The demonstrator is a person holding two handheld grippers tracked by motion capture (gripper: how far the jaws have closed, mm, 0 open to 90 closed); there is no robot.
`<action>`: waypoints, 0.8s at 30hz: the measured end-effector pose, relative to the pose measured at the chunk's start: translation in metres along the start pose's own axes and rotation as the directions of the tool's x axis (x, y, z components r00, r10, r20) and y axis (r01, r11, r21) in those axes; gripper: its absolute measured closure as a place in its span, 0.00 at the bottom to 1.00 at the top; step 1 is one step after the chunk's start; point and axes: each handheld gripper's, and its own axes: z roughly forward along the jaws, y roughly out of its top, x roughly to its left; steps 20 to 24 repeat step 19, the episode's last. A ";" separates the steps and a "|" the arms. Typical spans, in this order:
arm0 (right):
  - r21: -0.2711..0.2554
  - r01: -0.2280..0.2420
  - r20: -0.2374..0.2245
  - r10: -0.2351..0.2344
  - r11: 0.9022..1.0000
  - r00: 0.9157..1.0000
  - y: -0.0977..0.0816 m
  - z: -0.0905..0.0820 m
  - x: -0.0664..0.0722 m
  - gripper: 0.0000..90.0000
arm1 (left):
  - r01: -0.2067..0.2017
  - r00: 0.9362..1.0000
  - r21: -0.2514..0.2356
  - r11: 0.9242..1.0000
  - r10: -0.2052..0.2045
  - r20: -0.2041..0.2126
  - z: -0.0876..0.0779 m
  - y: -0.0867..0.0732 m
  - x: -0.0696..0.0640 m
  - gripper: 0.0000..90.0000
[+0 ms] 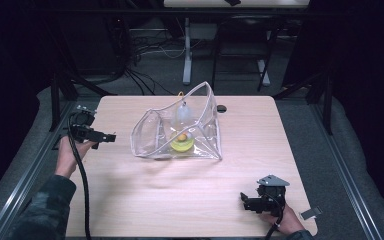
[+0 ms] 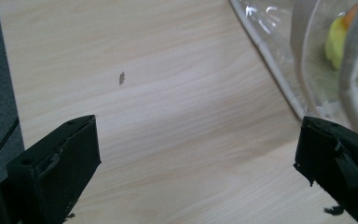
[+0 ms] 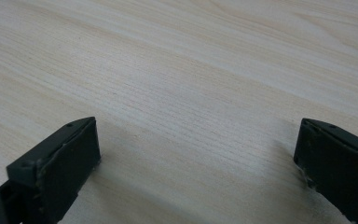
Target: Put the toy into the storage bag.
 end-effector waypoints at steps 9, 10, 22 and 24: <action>0.000 0.000 0.000 0.000 1.000 1.000 0.000 0.000 0.000 0.00 | 0.008 1.000 0.002 1.000 -0.008 0.020 0.027 -0.030 0.000 0.00; 0.000 0.000 0.000 0.000 1.000 1.000 0.000 0.000 0.000 0.00 | 0.014 0.999 -0.002 1.000 -0.014 0.031 0.029 -0.033 0.000 0.00; 0.000 -0.001 0.000 0.001 1.000 1.000 0.000 0.000 0.000 0.00 | 0.024 0.999 -0.028 0.999 -0.023 0.030 0.048 -0.058 0.001 0.00; 0.000 -0.001 0.000 0.001 1.000 1.000 0.000 0.000 0.000 0.00 | 0.024 0.999 -0.028 0.999 -0.023 0.030 0.048 -0.058 0.001 0.00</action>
